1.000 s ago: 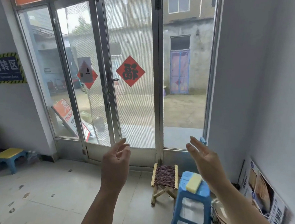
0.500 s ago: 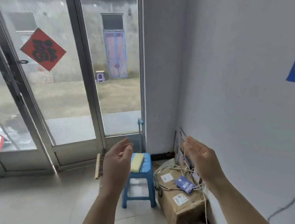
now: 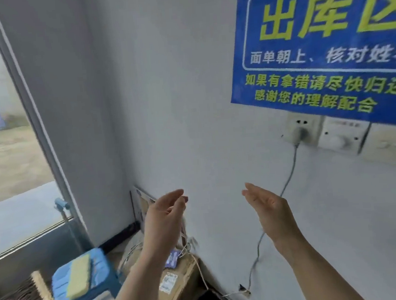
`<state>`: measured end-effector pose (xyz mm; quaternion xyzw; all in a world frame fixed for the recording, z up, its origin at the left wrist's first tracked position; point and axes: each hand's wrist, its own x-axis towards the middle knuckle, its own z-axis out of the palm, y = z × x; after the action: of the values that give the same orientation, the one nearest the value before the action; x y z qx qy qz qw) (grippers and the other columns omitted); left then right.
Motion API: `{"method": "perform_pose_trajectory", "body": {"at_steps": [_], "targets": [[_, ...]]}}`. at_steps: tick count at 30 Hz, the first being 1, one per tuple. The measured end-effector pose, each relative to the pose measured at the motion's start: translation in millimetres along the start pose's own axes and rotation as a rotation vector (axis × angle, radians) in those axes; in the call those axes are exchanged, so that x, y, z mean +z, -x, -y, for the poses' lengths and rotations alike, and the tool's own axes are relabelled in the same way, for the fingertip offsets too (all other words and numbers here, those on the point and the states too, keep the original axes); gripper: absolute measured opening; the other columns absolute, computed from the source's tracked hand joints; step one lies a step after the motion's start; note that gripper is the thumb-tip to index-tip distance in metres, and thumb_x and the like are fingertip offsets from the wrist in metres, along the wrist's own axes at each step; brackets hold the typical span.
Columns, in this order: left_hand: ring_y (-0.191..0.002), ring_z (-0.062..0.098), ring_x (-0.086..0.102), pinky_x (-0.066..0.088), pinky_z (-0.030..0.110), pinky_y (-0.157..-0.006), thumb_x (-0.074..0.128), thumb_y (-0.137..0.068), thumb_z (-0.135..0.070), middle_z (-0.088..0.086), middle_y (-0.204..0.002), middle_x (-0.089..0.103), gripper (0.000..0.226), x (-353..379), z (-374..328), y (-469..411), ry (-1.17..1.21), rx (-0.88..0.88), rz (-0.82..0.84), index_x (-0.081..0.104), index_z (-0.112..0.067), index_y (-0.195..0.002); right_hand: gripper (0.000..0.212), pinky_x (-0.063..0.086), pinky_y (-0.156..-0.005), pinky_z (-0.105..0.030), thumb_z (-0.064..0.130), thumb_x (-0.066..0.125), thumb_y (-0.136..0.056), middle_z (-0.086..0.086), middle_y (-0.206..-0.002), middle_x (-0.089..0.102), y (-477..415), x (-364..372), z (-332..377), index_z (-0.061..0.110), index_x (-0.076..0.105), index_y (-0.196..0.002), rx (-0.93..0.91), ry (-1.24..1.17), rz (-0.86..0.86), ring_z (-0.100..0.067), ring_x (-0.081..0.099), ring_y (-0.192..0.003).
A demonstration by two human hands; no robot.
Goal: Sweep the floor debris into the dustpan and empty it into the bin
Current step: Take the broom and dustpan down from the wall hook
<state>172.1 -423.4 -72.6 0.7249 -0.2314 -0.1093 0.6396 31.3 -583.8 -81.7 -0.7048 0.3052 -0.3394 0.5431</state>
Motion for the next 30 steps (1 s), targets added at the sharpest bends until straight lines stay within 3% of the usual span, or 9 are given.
{"method": "perform_pose_trajectory", "body": {"at_steps": [3,9,21,26,30], "targets": [[-0.095,0.01,0.069,0.052,0.03,-0.091,0.057,-0.093,-0.014,-0.007,-0.097,0.074,0.025,15,-7,-12,-0.032,0.048,0.147,0.068,-0.019,-0.115,0.033,0.042,-0.078,-0.002,0.026,0.061,-0.093,0.006,-0.123,0.066,11,-16,4,0.021,0.064,-0.125,0.041,-0.018,-0.157,0.012,0.056,-0.103],[-0.091,0.011,0.07,0.054,0.036,-0.09,0.055,-0.092,-0.01,-0.007,-0.093,0.075,0.025,51,-18,-14,-0.031,0.117,0.406,0.069,-0.022,-0.108,0.032,0.04,-0.087,-0.012,0.027,0.062,-0.092,0.011,-0.124,0.065,58,-49,7,0.026,0.065,-0.124,0.128,-0.031,-0.426,0.002,0.057,-0.112],[-0.097,0.007,0.067,0.051,0.035,-0.095,0.052,-0.093,-0.015,-0.011,-0.1,0.073,0.029,152,-32,72,0.031,0.151,0.895,0.066,-0.022,-0.117,0.032,0.036,-0.077,-0.005,0.028,0.06,-0.093,0.01,-0.127,0.063,189,-137,1,0.029,0.063,-0.125,0.226,0.02,-0.879,0.0,0.054,-0.114],[-0.097,0.007,0.067,0.05,0.035,-0.096,0.052,-0.094,-0.015,-0.008,-0.103,0.072,0.03,200,-42,116,0.051,0.152,1.031,0.065,-0.02,-0.12,0.032,0.04,-0.096,-0.022,0.028,0.061,-0.092,0.01,-0.126,0.062,226,-184,-2,0.028,0.064,-0.124,0.266,0.013,-1.024,-0.004,0.055,-0.116],[-0.097,0.008,0.067,0.05,0.032,-0.093,0.053,-0.094,-0.016,-0.009,-0.103,0.071,0.029,246,-55,152,0.07,0.16,1.1,0.065,-0.02,-0.119,0.035,0.04,-0.083,-0.014,0.026,0.061,-0.092,0.009,-0.124,0.06,243,-231,-3,0.025,0.063,-0.127,0.267,0.016,-1.08,-0.004,0.054,-0.111]]}}
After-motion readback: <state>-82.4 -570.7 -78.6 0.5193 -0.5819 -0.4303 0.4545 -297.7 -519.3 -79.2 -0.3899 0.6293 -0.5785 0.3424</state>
